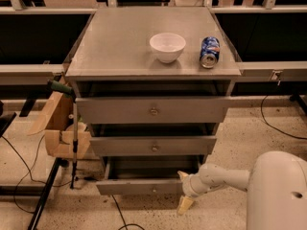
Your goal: Open bottom drawer
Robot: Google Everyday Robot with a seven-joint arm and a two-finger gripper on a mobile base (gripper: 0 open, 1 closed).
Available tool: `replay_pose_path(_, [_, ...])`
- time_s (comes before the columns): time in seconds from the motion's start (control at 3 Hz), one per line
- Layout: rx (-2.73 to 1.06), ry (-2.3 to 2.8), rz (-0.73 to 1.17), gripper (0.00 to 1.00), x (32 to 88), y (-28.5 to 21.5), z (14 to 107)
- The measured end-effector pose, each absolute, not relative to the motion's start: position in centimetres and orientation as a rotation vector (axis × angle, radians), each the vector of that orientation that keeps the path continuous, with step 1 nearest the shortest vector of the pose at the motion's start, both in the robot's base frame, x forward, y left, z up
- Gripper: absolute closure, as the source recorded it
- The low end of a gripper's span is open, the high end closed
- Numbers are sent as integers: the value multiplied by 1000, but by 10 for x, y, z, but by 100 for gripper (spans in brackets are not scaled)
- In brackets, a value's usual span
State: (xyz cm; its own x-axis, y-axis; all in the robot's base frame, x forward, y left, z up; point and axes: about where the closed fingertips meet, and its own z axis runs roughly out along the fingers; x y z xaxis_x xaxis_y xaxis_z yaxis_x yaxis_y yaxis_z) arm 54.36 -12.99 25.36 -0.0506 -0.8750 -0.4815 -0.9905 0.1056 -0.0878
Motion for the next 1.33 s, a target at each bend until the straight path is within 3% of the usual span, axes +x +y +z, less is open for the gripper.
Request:
replay_pose_path(1.0, [-1765, 2098, 381, 0, 573, -151, 219])
replay_pose_path(1.33, [-1747, 2139, 395, 19, 575, -159, 208])
